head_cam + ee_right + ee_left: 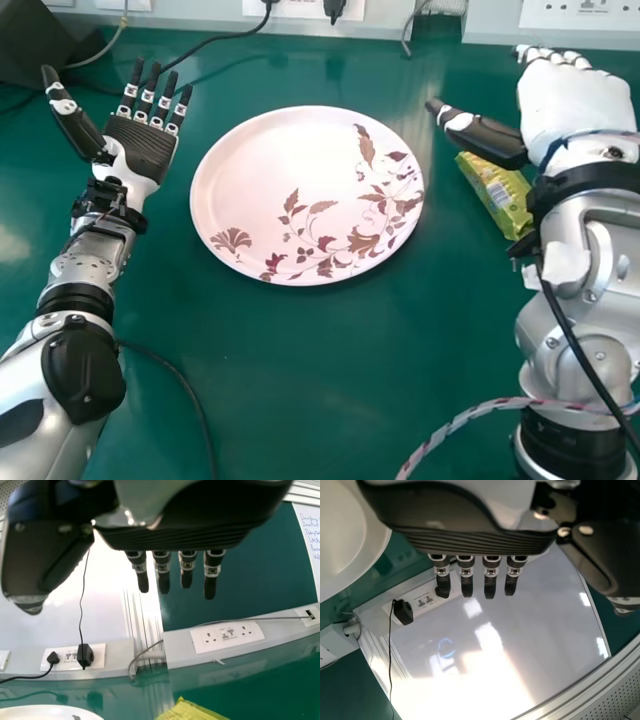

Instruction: Pick up biscuit and place it in the plate

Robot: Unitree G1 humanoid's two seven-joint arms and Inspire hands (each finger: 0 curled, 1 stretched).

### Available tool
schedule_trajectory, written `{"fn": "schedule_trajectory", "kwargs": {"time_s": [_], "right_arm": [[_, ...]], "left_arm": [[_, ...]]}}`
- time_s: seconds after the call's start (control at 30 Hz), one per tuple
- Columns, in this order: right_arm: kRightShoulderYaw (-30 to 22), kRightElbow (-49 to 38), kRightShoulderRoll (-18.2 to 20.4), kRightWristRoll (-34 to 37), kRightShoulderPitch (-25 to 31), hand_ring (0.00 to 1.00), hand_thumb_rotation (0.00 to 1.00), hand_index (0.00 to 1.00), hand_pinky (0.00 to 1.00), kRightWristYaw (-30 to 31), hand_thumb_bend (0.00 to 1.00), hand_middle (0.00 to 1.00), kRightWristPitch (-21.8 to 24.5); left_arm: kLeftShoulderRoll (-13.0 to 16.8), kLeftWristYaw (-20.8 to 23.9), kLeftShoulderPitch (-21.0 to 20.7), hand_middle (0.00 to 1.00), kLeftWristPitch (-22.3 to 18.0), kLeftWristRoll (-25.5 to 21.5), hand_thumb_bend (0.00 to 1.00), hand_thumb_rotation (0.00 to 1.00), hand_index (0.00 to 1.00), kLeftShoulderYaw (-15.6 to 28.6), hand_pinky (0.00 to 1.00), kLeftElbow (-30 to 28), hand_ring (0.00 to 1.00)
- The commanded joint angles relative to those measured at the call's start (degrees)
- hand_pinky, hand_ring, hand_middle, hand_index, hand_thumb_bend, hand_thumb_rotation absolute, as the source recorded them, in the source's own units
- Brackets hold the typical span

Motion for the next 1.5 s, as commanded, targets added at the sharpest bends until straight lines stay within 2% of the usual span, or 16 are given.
{"fn": "schedule_trajectory", "kwargs": {"time_s": [0.0,0.2,0.63,0.83,1.13,1.47], "right_arm": [[-0.4,0.9,-0.7,1.1,-0.6,1.00,0.65,1.00,0.90,0.2,0.94,1.00,0.6],[-0.2,3.1,-2.3,2.2,0.2,1.00,0.66,1.00,0.90,-2.2,0.93,1.00,0.8],[0.3,8.1,-4.5,5.7,1.8,0.98,0.66,1.00,0.89,-6.2,0.93,1.00,2.6],[0.9,10.0,-5.8,6.2,1.8,0.98,0.66,1.00,0.89,-6.9,0.93,1.00,4.0],[1.6,12.6,-7.3,8.5,1.9,0.99,0.66,1.00,0.90,-8.3,0.93,1.00,5.1],[2.7,16.8,-8.7,10.3,1.3,0.98,0.67,1.00,0.89,-9.3,0.92,1.00,7.4]], "left_arm": [[0.2,-0.5,-0.2,1.00,0.1,-0.2,1.00,0.65,1.00,0.2,1.00,-0.1,1.00],[0.6,-1.6,-0.1,1.00,0.7,-0.5,1.00,0.68,1.00,0.4,1.00,0.0,1.00],[0.6,-2.3,0.1,1.00,0.7,-0.1,1.00,0.66,1.00,0.2,1.00,0.0,1.00],[0.3,-1.3,0.1,1.00,0.0,0.2,1.00,0.65,1.00,0.0,1.00,-0.2,1.00],[0.6,-3.0,0.2,1.00,0.2,0.1,1.00,0.63,1.00,0.0,1.00,0.2,1.00],[0.6,-2.3,0.1,1.00,0.7,-0.1,1.00,0.61,1.00,0.3,1.00,-0.1,1.00]]}}
